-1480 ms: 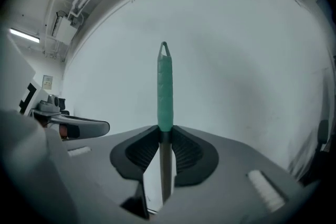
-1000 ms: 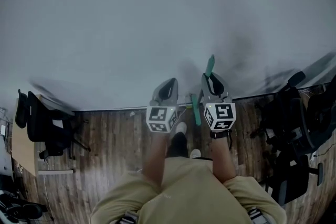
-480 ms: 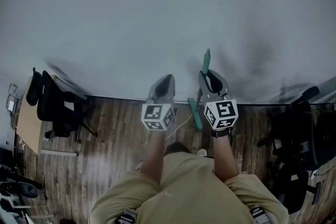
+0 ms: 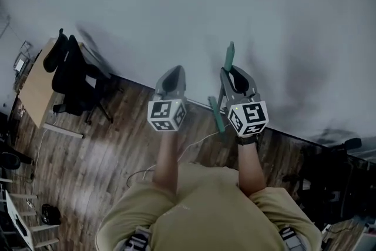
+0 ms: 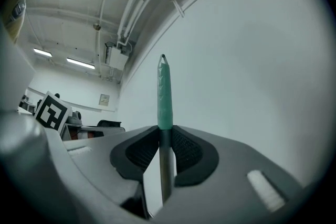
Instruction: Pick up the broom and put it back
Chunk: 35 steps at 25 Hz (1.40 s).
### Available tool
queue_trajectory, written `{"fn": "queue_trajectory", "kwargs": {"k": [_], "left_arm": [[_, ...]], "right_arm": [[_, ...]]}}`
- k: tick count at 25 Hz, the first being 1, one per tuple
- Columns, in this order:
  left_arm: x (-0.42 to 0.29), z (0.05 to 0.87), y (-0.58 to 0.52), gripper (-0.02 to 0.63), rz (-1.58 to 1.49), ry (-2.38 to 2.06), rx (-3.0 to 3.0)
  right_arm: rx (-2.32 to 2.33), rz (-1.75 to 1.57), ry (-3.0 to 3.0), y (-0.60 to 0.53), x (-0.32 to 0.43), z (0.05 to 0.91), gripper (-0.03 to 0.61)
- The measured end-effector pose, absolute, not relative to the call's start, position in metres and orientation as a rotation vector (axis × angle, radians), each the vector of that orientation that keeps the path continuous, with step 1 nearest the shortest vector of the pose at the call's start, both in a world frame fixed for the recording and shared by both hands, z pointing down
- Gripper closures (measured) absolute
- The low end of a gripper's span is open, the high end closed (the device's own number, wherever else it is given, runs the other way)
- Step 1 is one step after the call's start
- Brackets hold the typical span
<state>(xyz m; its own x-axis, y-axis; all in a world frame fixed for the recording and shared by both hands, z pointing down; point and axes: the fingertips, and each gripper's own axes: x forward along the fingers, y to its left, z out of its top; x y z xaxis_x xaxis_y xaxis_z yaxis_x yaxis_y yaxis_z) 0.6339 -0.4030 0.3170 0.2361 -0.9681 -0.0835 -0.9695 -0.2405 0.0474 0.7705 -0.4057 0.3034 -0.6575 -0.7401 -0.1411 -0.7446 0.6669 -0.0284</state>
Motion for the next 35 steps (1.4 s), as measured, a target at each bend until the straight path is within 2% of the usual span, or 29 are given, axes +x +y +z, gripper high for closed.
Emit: {"fn": "queue_trajectory", "kwargs": {"k": [11, 18, 28, 35], "left_arm": [[0.407, 0.318, -0.333, 0.612, 0.341, 2.3, -2.171], [0.26, 0.348, -0.204, 0.612, 0.352, 2.611, -1.832], [0.097, 0.37, -0.032, 0.612, 0.315, 2.947, -1.167], [0.004, 0.358, 0.008, 0.612, 0.296, 3.034, -0.769]], "right_arm": [[-0.801, 0.025, 2.94, -0.378, 0.544, 0.306, 0.499], [-0.405, -0.039, 3.074, -0.303, 0.377, 0.329, 0.499], [0.356, -0.082, 3.106, -0.166, 0.152, 0.353, 0.499], [0.84, -0.073, 2.995, -0.111, 0.026, 0.34, 0.499]]}}
